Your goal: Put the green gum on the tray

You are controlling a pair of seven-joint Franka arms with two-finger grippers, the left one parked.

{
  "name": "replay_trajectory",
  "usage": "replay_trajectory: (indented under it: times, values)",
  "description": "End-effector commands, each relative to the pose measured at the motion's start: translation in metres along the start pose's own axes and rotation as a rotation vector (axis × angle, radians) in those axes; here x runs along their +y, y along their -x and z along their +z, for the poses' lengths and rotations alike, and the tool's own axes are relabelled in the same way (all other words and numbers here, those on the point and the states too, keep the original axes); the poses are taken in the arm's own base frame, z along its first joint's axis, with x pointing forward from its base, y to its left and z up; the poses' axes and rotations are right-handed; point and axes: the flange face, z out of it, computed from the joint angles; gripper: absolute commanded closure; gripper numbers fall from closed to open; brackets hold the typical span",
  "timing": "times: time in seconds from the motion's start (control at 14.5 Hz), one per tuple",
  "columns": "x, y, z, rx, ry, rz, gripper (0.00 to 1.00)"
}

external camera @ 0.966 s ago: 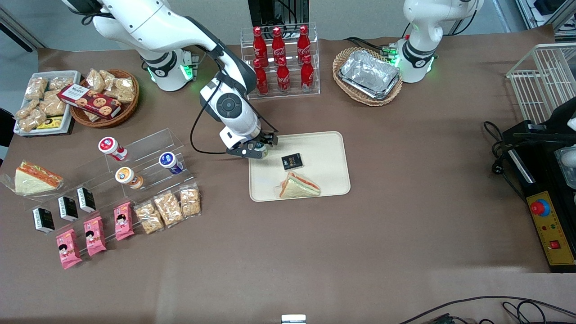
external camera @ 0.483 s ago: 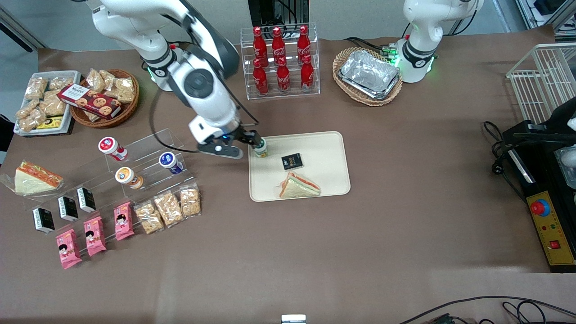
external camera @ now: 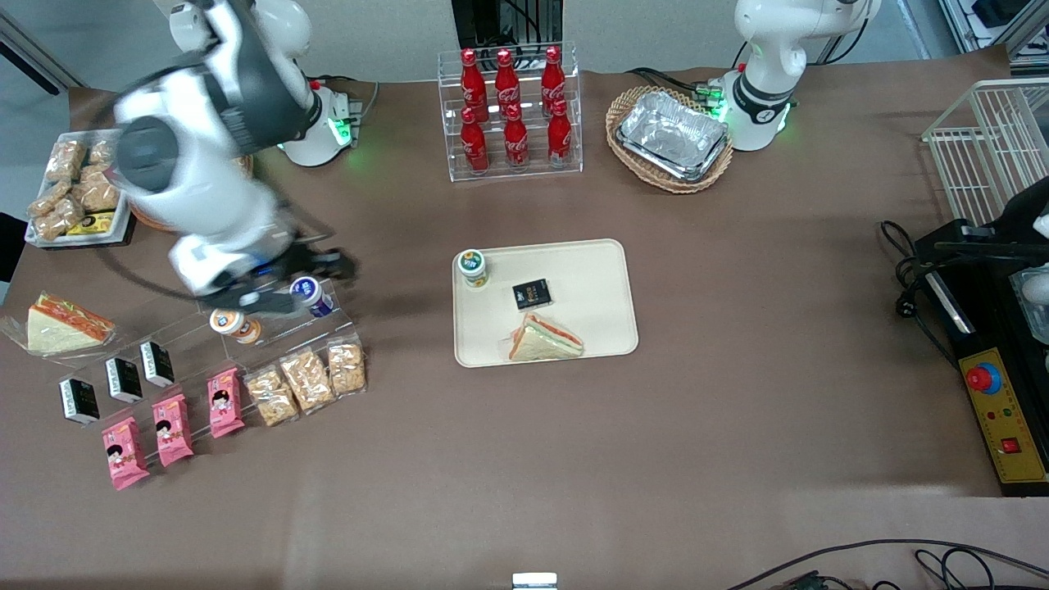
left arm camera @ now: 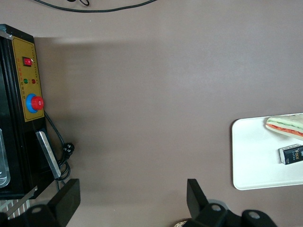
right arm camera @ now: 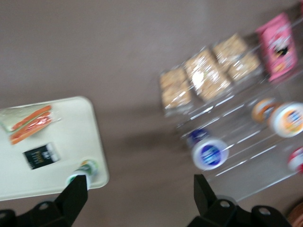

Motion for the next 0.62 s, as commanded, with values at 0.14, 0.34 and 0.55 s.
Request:
replay_trajectory:
  times: [0.14,0.34,0.55]
  values:
    - [0.11,-0.013,-0.049,0.02,0.011,-0.093,0.0]
    - [0.15,-0.015,-0.073,0.05,0.016,-0.093,0.0]
    - [0.178,-0.015,-0.085,0.038,0.017,-0.043,0.0]
